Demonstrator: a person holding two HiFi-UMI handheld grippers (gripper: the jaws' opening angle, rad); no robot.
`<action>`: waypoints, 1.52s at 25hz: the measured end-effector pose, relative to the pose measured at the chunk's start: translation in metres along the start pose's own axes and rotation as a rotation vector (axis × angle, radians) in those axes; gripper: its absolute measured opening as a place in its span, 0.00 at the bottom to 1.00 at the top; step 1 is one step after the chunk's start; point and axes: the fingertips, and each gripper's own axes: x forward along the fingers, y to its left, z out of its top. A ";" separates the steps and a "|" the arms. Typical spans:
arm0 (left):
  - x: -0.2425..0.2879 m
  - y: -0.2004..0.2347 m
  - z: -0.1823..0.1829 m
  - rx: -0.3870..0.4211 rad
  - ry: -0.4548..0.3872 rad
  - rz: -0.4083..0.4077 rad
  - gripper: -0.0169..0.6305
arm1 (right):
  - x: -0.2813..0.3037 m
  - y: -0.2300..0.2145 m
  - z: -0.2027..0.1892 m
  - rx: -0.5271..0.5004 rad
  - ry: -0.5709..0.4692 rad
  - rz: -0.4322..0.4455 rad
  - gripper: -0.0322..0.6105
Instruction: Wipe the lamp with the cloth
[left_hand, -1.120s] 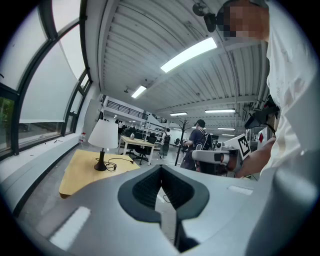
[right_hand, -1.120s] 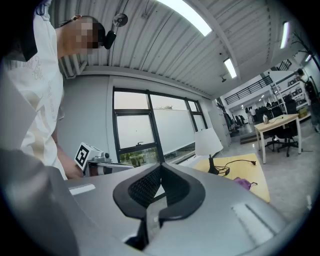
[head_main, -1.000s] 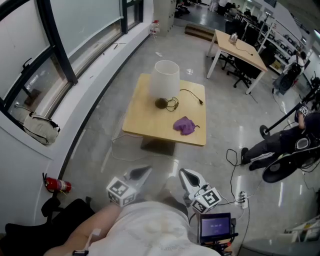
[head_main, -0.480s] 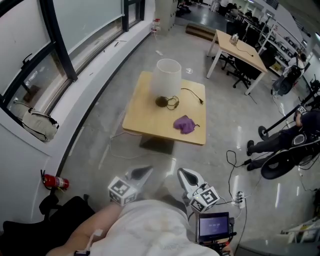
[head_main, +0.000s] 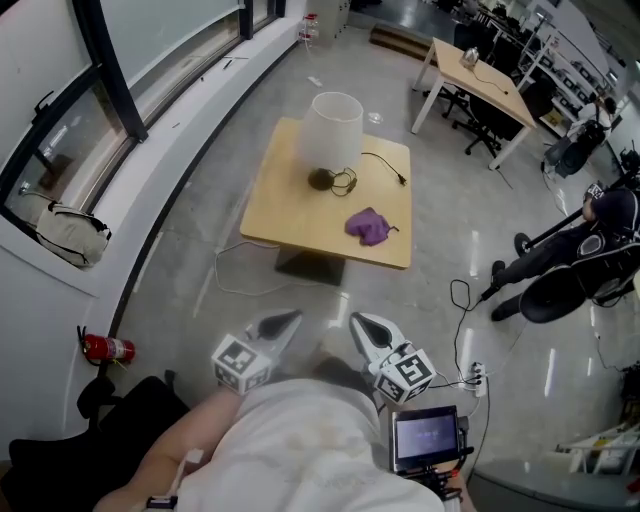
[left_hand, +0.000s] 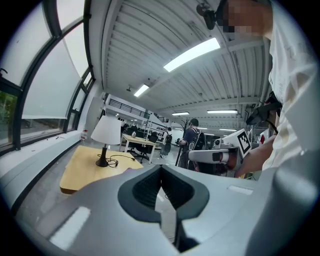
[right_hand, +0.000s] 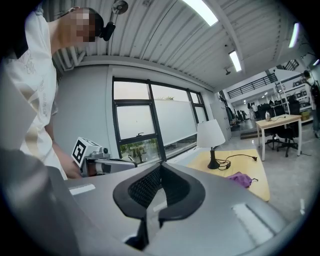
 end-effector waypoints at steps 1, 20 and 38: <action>0.001 0.001 -0.001 0.002 0.004 0.000 0.03 | 0.000 -0.001 -0.002 0.004 0.007 0.000 0.07; 0.076 0.053 0.010 0.000 0.077 0.014 0.03 | 0.068 -0.098 -0.024 0.093 0.138 -0.003 0.07; 0.214 0.101 0.048 0.017 0.122 0.033 0.03 | 0.116 -0.256 -0.040 0.119 0.253 -0.033 0.07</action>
